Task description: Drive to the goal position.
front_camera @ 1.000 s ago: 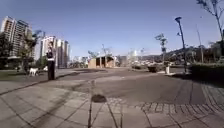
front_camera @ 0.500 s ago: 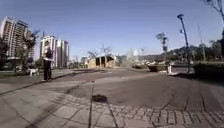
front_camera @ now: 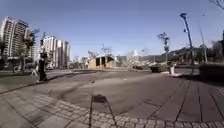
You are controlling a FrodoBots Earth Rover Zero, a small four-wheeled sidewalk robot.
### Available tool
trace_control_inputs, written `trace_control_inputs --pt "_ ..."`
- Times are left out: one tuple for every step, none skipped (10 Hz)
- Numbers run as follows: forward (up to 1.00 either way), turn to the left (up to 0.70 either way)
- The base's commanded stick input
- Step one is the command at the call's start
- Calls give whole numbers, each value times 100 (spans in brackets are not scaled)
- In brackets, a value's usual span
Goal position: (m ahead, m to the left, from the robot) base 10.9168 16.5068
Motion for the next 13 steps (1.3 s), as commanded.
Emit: trace_control_inputs --pt "85 1" --pt "85 1" --pt "85 1" --pt "85 1" --pt "85 1" --pt "85 1" --pt "85 1" --pt "85 10" --pt "85 29" --pt "85 35" --pt "85 35" --pt "85 35" --pt "85 35"
